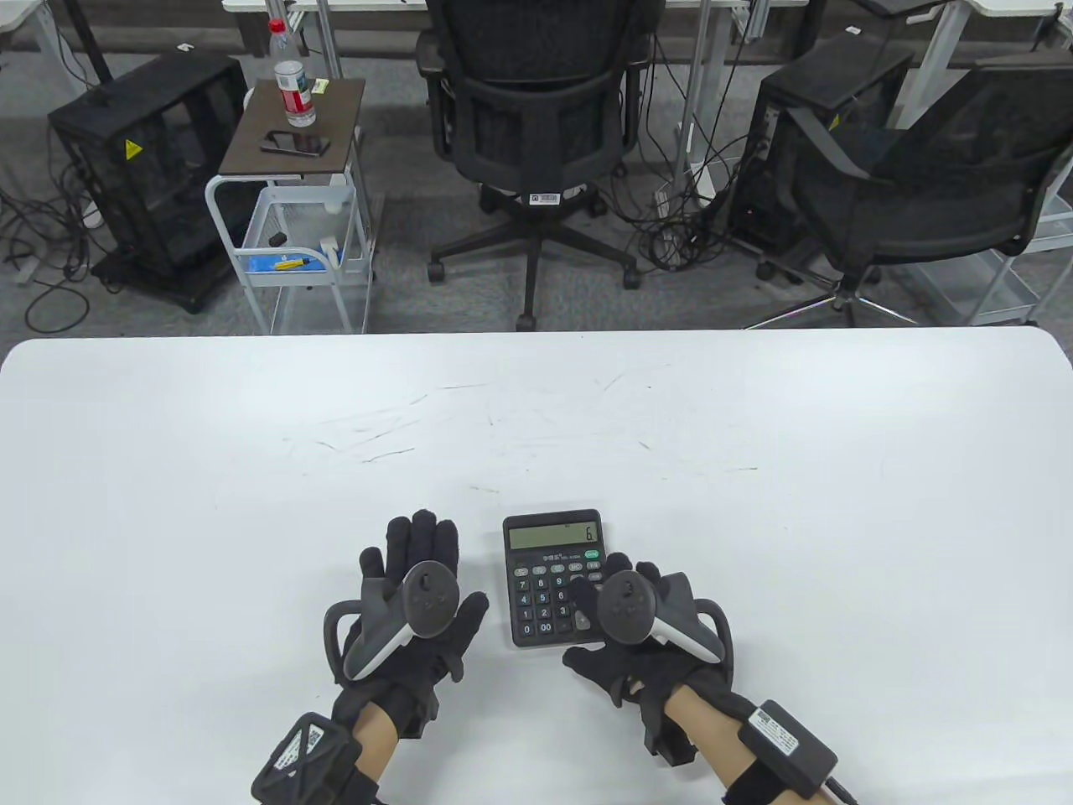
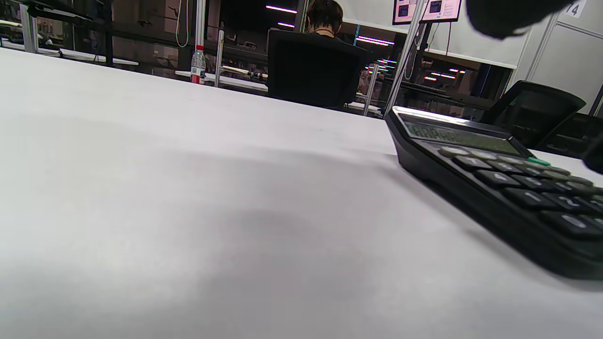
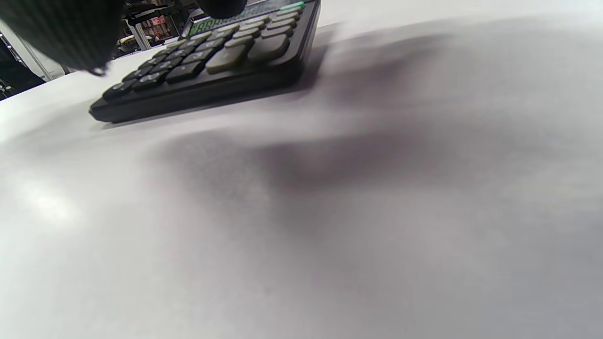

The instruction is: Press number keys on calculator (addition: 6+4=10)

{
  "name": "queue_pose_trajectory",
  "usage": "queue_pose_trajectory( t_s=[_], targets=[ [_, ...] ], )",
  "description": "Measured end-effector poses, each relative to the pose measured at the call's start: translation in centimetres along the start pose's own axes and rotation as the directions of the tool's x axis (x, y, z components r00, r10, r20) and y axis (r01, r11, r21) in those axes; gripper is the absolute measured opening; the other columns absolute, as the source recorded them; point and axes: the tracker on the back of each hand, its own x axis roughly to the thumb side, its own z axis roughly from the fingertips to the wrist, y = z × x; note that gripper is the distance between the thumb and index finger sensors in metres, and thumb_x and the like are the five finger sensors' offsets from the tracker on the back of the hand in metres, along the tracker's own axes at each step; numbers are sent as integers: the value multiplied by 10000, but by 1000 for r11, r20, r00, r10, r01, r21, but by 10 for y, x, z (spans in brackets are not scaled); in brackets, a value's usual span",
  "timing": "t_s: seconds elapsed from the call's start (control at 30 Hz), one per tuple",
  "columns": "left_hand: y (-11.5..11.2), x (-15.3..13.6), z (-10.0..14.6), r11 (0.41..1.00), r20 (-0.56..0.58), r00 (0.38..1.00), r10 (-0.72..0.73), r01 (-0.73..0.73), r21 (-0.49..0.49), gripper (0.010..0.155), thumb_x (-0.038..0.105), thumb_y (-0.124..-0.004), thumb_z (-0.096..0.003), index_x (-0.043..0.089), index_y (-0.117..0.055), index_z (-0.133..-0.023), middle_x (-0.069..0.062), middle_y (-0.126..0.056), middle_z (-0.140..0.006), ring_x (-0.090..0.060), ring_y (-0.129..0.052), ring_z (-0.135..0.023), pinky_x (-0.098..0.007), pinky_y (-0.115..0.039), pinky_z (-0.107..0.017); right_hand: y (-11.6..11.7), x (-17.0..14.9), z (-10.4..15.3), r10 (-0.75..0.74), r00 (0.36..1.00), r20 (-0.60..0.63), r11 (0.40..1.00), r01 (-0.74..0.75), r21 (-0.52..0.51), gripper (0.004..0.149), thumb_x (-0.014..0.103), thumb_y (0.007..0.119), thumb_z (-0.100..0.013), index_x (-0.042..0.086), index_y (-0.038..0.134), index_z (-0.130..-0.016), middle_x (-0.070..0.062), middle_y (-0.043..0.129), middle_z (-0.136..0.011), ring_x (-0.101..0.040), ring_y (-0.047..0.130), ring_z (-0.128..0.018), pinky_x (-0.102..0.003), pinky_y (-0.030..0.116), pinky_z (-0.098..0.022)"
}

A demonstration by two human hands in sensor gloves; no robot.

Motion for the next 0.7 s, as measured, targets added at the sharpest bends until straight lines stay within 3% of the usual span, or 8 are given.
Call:
queue_pose_trajectory(
  t_s=[0.33, 0.7],
  targets=[
    [-1, 0, 0, 1000, 0, 1000, -3, 3, -1, 862, 653, -683, -438, 292, -257, -1095, 47, -185, -1220, -271, -148, -1136, -589, -214, -807, -6, 0, 9, 1, 1000, 26, 1000, -2, 15, 735, 640, 770, -395, 388, 558, -1052, -158, 259, -1188, -541, 281, -1039, -725, 377, -695],
    [-1, 1, 0, 1000, -2, 1000, -8, 8, -4, 861, 653, -682, -438, 293, -257, -1095, 48, -183, -1220, -270, -147, -1136, -587, -214, -807, -1, -1, 3, -42, 999, 14, 998, 42, 47, 678, 624, 768, -406, 378, 613, -1018, -148, 281, -1189, -541, 282, -1035, -708, 374, -702]
  ],
)
